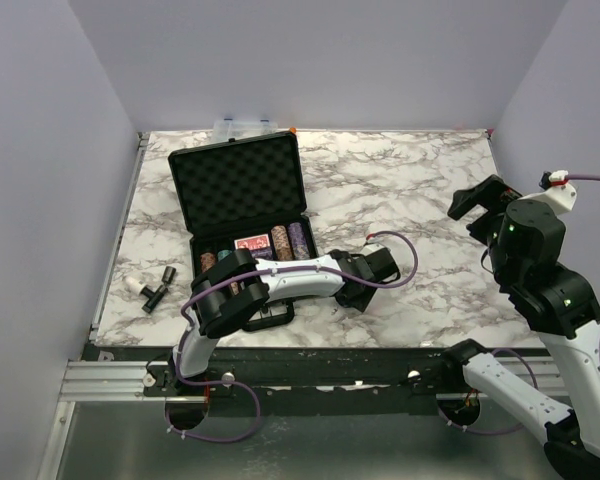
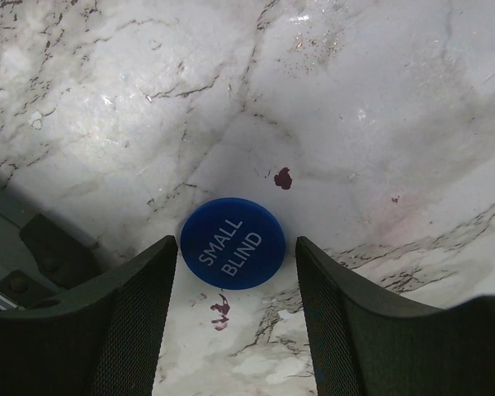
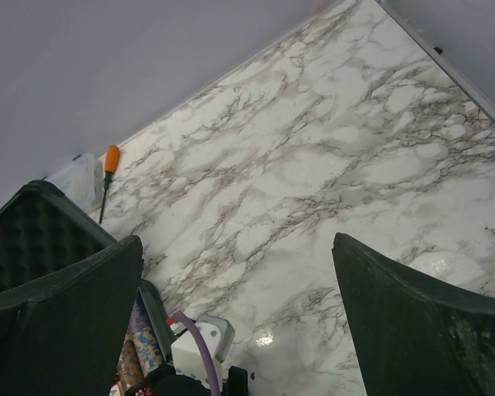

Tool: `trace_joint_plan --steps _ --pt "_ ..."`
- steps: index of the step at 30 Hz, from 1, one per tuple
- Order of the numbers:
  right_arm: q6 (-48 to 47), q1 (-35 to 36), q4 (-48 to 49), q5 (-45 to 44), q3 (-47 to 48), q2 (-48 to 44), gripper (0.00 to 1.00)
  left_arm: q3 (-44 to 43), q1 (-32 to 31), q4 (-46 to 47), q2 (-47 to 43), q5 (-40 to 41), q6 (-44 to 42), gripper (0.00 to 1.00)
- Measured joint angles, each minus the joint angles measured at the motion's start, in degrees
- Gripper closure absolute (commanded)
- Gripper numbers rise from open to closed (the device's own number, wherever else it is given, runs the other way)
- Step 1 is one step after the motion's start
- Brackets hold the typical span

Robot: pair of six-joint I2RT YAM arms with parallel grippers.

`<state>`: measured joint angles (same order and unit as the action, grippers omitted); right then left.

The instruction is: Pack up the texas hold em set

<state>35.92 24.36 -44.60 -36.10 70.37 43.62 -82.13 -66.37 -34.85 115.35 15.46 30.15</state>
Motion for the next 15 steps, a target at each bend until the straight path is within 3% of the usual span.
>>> trace_joint_plan --steps 15 --pt "0.00 0.00 0.02 0.85 -0.15 0.48 0.00 0.09 0.09 0.13 0.07 -0.63 0.72 0.41"
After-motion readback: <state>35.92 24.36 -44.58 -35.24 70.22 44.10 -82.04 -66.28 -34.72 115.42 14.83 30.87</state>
